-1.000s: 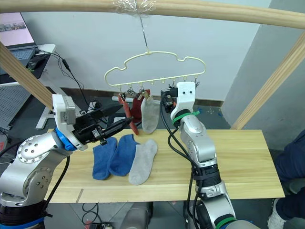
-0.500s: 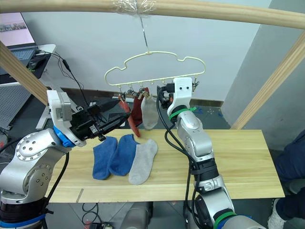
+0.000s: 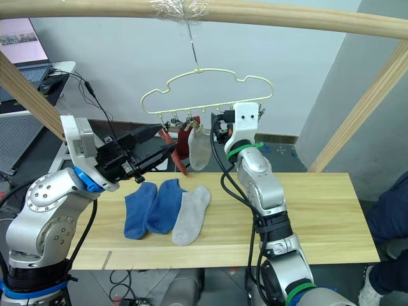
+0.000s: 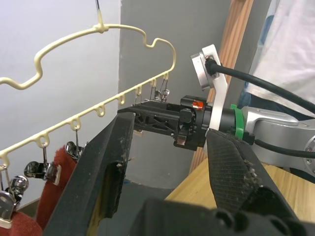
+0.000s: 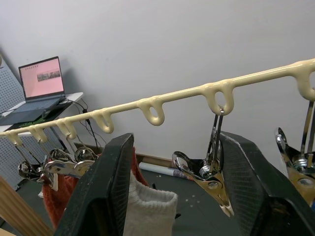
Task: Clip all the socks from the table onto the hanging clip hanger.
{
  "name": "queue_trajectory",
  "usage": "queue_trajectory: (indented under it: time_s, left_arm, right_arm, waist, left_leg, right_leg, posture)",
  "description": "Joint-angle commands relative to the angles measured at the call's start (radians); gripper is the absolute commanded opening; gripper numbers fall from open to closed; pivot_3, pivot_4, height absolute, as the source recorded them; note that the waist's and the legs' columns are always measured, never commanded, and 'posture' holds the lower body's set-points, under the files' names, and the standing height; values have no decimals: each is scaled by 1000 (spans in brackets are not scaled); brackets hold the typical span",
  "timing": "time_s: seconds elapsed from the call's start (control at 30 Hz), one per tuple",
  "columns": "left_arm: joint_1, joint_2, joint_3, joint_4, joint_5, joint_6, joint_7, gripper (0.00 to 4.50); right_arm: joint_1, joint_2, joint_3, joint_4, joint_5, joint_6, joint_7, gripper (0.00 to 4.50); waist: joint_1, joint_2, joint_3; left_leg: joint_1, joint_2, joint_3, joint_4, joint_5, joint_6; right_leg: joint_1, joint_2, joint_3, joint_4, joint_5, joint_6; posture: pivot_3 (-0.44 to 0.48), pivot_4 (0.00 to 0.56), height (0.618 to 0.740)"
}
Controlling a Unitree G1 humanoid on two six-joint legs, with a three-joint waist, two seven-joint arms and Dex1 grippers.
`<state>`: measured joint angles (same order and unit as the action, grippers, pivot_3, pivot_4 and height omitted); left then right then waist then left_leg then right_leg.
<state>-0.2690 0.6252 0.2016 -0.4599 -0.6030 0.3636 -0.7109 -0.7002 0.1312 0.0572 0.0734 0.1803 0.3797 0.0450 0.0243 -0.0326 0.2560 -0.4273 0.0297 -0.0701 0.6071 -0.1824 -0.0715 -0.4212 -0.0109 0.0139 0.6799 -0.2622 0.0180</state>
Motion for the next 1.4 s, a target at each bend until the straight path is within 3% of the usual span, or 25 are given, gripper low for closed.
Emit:
queue_trajectory:
  time_s: [0.03, 1.3, 1.4]
  left_arm:
    - [-15, 3, 7, -11, 9, -22, -2, 2629]
    - [-35, -10, 7, -44, -11, -7, 30, 2629]
    - [-36, -13, 6, -43, -11, -4, 35, 2629]
  right_arm:
    - [-45, 22, -5, -13, 15, -21, 12, 2702]
    - [-45, 17, 2, 30, -2, -45, 16, 2702]
    - [-45, 15, -1, 33, -2, -44, 15, 2110]
  waist:
    - [0, 0, 0]
    - [0, 0, 0]
    - [0, 0, 0]
  left_leg:
    - [0, 0, 0, 0, 0, 0]
    - [0, 0, 0, 0, 0, 0]
    - [0, 0, 0, 0, 0, 0]
  right_leg:
    - [0, 0, 0, 0, 0, 0]
    - [0, 0, 0, 0, 0, 0]
    - [0, 0, 0, 0, 0, 0]
  posture:
    - [184, 238, 740]
    - [191, 225, 740]
    - [191, 225, 740]
